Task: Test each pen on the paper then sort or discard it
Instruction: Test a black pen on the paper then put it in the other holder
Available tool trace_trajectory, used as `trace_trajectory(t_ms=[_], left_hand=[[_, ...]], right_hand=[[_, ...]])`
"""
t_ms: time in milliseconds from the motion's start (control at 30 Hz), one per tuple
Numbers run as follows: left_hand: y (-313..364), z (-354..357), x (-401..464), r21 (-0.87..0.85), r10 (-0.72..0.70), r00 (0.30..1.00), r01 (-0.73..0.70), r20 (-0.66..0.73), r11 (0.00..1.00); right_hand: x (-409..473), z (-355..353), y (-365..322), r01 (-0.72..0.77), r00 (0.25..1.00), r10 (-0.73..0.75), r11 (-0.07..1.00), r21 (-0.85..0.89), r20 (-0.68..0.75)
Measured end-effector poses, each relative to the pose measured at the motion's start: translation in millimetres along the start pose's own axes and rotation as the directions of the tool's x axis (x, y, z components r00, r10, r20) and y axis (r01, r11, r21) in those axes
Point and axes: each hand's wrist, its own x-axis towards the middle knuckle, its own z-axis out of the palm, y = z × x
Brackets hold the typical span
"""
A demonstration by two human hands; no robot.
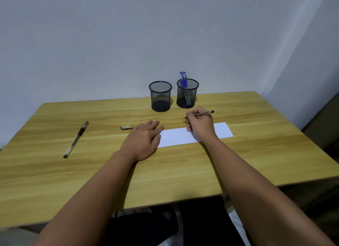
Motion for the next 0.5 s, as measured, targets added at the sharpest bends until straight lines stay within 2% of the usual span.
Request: trace_trajectory(t_ms=[167,367,500], left_hand=[[-2.8,2.4,-0.7,-0.01,-0.009,1.0,0.009,0.001,1.0],[-0.4,0.6,-1.8,-0.026,-0.008,1.0,0.008,-0.001,1.0],[-0.2,1.4,-3.3,-0.052,-0.031,0.999,0.029,-0.037,0.998]], right_hand=[[-3.7,-0.1,-15.6,0.048,0.996,-0.041,0.995,-0.083,0.082],[-10.2,-6.0,-2.9,0.116,0.993,-0.113,0.983,-0.141,0.031],[-12.5,-5.4,-2.7,0.107,0.994,-0.107,0.981,-0.164,0.009]])
